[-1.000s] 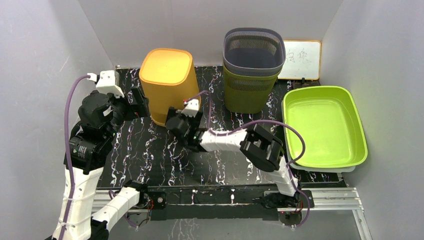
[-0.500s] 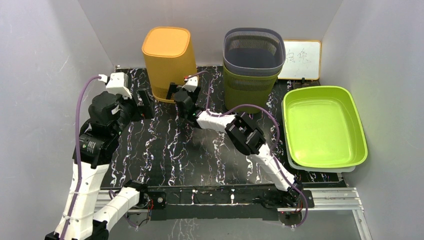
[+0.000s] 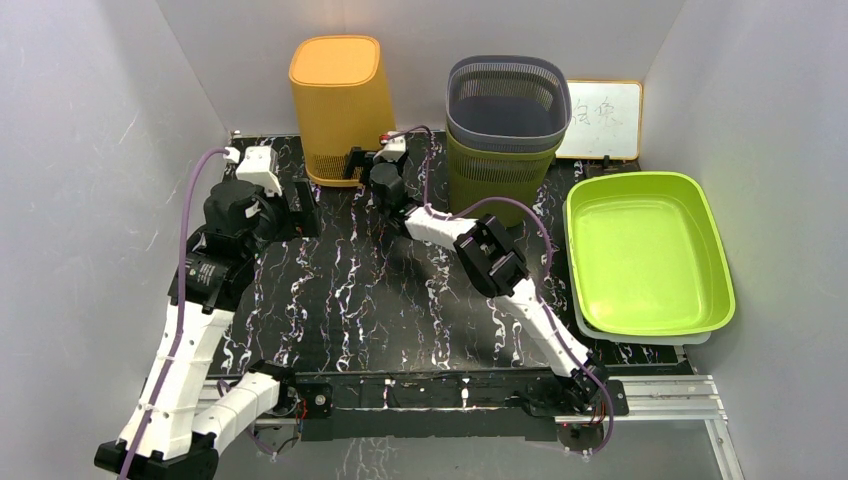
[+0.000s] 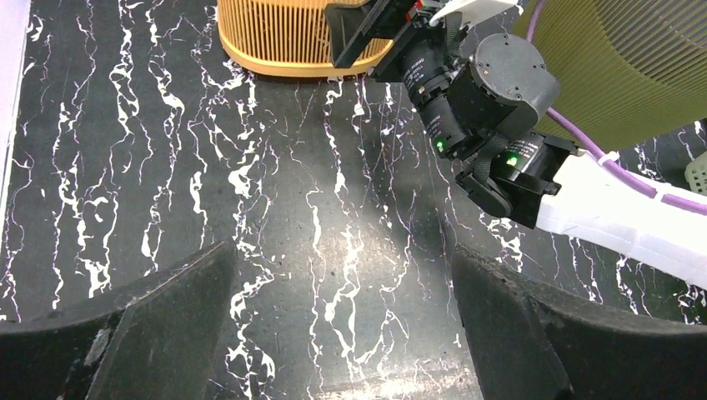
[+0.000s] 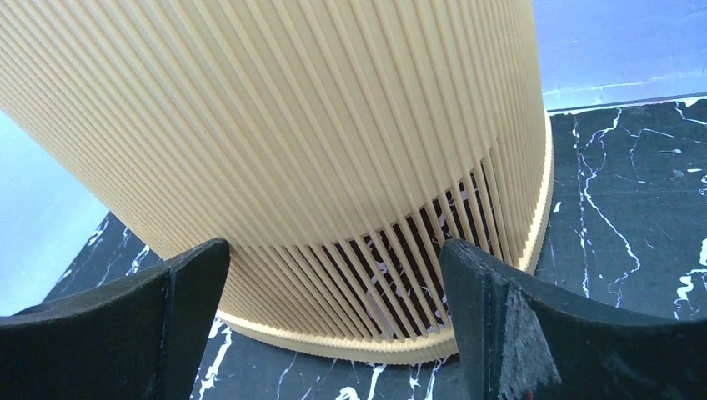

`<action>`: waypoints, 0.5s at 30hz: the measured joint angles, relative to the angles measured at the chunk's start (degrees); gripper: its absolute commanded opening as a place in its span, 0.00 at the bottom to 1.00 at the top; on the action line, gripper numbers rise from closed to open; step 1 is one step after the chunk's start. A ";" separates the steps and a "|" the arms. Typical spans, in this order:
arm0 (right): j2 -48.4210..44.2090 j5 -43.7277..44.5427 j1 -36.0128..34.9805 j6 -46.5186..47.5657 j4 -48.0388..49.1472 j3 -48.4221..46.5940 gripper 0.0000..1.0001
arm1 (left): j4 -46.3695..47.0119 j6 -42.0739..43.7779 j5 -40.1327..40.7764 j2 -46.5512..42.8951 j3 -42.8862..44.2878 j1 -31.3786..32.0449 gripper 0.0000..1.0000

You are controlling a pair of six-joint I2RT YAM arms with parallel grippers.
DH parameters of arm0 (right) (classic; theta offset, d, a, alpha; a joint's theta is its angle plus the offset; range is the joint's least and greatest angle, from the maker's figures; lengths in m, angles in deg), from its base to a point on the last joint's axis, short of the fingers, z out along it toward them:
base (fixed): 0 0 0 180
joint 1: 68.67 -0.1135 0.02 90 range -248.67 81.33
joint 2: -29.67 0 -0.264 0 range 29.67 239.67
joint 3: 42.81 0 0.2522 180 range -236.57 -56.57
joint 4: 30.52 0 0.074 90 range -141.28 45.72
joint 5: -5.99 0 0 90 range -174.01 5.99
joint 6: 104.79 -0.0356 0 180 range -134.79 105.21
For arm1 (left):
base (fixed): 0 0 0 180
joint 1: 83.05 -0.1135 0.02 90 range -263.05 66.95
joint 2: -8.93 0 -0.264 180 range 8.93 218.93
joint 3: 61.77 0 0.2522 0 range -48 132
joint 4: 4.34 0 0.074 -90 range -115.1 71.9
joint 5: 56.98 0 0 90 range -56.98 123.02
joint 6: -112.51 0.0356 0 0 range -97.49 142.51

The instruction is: Turn the large container upside down

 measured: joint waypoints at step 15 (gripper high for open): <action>-30.34 -3.26 -4.35 5.14 5.99 38.86 0.98 | 0.81 -1.33 -0.26 0.17 -0.46 0.00 0.98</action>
